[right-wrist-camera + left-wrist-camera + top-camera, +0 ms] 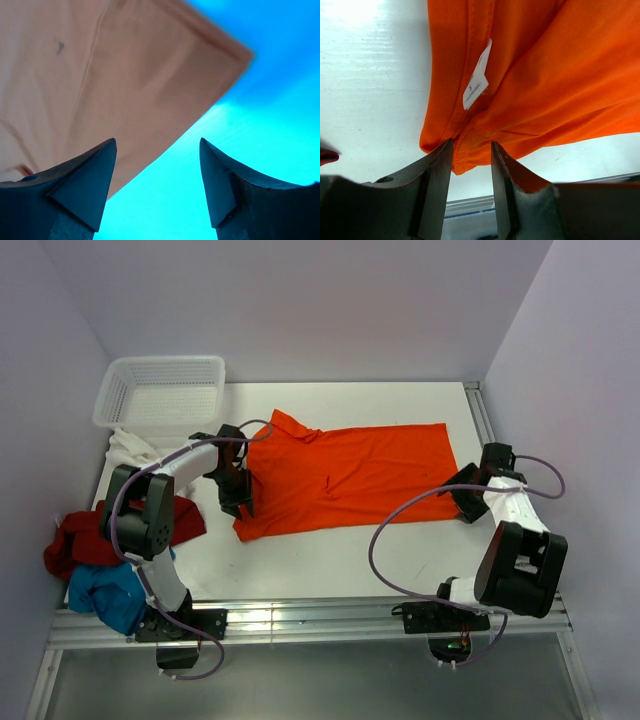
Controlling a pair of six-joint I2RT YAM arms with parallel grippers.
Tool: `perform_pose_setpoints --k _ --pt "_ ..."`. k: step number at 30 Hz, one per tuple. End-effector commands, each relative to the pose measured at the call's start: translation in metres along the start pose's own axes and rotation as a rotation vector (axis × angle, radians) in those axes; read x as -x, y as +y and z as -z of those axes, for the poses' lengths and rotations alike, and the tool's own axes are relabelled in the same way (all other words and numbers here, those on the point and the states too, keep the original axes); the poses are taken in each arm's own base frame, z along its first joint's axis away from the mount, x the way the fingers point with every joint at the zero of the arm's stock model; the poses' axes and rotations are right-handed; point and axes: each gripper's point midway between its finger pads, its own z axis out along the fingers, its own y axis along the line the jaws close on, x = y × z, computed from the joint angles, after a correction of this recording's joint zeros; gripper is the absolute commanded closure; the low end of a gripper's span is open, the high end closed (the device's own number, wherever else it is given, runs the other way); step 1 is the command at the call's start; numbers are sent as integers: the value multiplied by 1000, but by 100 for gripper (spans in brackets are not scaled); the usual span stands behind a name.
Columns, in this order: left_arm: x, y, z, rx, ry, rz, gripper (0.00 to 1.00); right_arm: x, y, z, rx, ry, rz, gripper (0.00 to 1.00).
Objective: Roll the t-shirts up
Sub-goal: Fold the tshirt
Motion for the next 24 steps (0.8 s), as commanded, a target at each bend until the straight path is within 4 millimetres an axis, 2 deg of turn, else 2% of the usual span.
perform_pose_setpoints --k 1,4,12,18,24 --pt "-4 -2 8 -26 -22 -23 58 25 -10 15 2 -116 -90 27" --pt "-8 -1 7 -27 -13 -28 58 28 -30 9 -36 -113 -174 30" --pt "-8 -4 12 -44 -18 -30 58 41 -53 -9 -83 -109 -279 34" --pt "-7 -12 25 -86 -49 -16 46 43 -57 -23 -102 -116 -334 39" --pt "-13 -19 32 -175 -62 54 36 36 -71 -41 -164 -102 -372 49"
